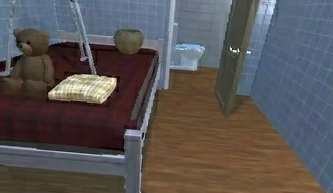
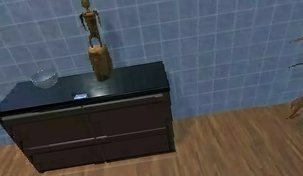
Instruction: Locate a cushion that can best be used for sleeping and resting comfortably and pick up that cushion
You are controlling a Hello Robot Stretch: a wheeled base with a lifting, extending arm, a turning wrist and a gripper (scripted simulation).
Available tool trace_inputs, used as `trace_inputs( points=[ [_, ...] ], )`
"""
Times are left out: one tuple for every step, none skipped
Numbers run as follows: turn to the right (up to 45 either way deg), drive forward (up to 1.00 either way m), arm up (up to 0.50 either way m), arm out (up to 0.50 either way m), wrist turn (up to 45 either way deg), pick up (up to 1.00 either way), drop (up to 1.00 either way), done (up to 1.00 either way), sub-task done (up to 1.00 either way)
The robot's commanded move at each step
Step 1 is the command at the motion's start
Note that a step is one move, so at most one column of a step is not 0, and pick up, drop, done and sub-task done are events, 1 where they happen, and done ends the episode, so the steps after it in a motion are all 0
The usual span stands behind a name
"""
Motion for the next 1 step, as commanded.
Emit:
trace_inputs(
  points=[
    [0.0, 0.55, 0.00, 0.00, 0.0, 0.00, 0.00, 0.00, 0.00]
  ],
)
